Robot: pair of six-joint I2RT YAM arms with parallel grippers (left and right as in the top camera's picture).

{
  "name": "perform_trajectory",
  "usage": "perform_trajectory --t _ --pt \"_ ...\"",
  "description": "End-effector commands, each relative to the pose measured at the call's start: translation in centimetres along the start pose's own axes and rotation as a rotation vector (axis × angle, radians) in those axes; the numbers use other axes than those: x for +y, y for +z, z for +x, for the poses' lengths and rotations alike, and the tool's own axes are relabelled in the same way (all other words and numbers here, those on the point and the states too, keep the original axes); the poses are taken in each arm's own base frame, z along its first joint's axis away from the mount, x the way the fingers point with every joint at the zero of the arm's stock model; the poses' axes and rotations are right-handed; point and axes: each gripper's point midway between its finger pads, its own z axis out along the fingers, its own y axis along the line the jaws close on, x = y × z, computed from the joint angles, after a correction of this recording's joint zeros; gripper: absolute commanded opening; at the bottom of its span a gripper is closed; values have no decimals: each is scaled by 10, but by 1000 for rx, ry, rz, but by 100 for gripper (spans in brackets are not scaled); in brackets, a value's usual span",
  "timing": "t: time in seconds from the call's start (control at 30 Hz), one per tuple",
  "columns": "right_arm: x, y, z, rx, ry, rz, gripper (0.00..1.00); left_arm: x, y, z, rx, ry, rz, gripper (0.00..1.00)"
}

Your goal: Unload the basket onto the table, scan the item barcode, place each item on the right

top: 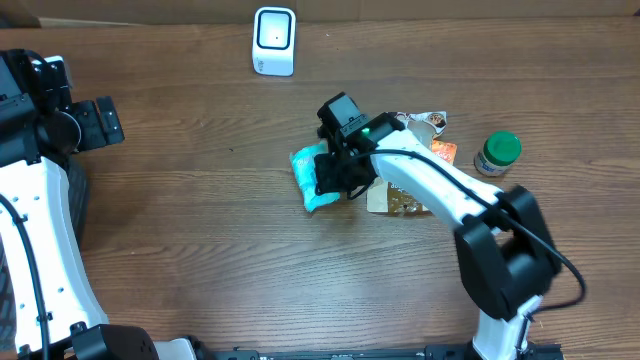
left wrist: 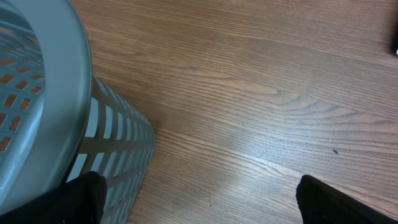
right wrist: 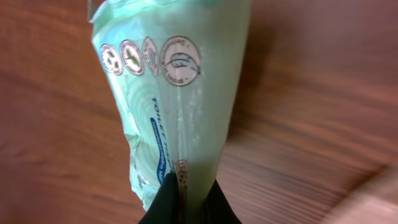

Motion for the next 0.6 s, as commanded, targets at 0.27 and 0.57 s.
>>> perform_trajectory --t 0.27,0.57 --pt "-43 -49 -23 -365 -205 812 4 0 0 0 1 28 -1 100" --pt "-28 -12 -10 -307 -394 912 4 0 0 0 1 27 -1 100"
